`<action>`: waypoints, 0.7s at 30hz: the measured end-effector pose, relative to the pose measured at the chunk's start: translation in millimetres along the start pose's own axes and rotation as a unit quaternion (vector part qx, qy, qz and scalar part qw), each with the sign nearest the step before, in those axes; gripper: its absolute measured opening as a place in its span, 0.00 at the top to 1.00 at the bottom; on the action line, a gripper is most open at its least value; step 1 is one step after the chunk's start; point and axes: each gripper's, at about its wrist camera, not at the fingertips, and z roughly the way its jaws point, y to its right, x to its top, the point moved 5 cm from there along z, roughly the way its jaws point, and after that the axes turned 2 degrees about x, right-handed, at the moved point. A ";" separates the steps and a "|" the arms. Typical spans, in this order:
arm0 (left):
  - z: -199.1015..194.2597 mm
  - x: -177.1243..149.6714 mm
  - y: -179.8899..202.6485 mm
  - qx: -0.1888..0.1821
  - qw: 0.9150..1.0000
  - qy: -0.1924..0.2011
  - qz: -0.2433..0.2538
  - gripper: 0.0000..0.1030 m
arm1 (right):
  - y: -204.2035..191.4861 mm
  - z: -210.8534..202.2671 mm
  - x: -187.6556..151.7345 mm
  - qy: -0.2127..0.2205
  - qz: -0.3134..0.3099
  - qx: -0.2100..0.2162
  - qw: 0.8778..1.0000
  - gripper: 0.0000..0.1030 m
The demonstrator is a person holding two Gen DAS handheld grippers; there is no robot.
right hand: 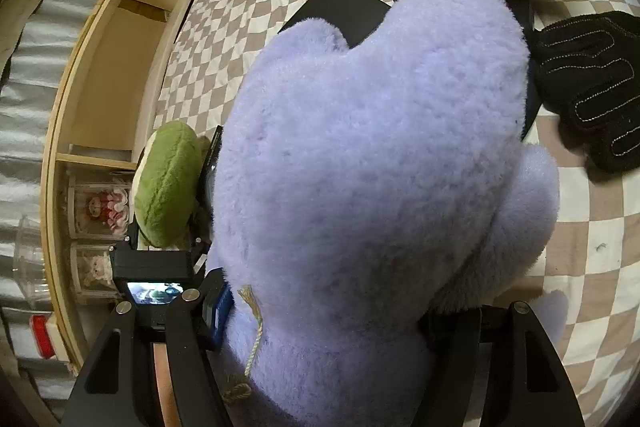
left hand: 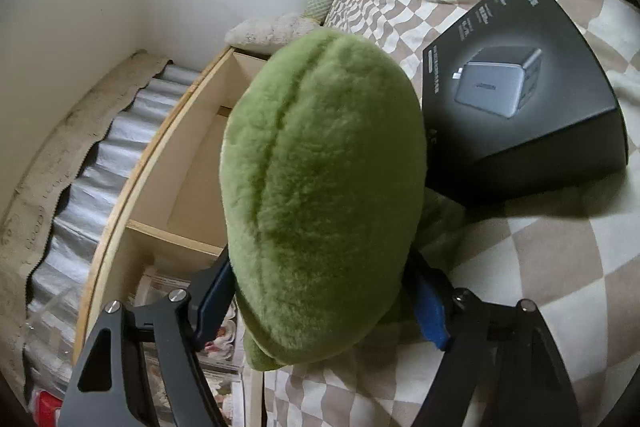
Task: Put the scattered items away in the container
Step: 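Grasp the green avocado plush with the left tool while the right grasps the purple bunny, then lift the avocado plush with the left tool while the right lifts the purple bunny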
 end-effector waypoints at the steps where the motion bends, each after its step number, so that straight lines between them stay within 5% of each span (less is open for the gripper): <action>1: 0.7 -0.3 -1.5 -0.004 1.000 0.002 0.001 0.26 | -1.1 0.4 -0.5 -0.001 0.000 0.001 1.000 0.32; 8: 0.8 1.1 -4.3 -0.023 1.000 0.013 0.014 0.37 | -6.1 -0.5 -3.3 -0.002 -0.004 0.010 1.000 0.32; 21: -23.1 -17.5 -14.8 -0.104 0.993 -0.018 -0.055 0.42 | -4.6 -28.8 -18.0 0.002 -0.003 0.028 1.000 0.32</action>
